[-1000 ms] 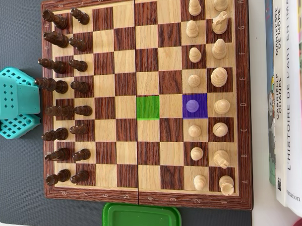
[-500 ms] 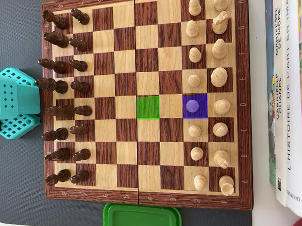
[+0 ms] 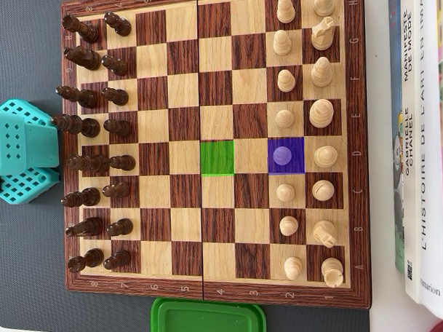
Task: Play chess
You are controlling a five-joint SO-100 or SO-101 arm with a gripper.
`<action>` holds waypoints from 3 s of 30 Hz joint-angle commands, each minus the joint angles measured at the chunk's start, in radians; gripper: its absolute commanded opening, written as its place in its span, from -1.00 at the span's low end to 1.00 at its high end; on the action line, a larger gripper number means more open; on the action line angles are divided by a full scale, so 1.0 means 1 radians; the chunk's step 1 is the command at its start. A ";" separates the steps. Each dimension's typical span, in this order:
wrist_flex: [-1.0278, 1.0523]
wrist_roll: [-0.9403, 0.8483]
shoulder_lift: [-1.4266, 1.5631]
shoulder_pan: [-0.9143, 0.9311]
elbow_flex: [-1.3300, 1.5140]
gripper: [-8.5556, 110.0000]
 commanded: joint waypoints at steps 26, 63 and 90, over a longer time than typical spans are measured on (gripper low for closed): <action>1.042 -0.006 -0.117 -0.028 -0.221 -0.57; 2.128 -0.107 -0.790 0.014 -0.796 -0.57; 2.790 -0.026 -1.563 0.072 -1.571 -0.57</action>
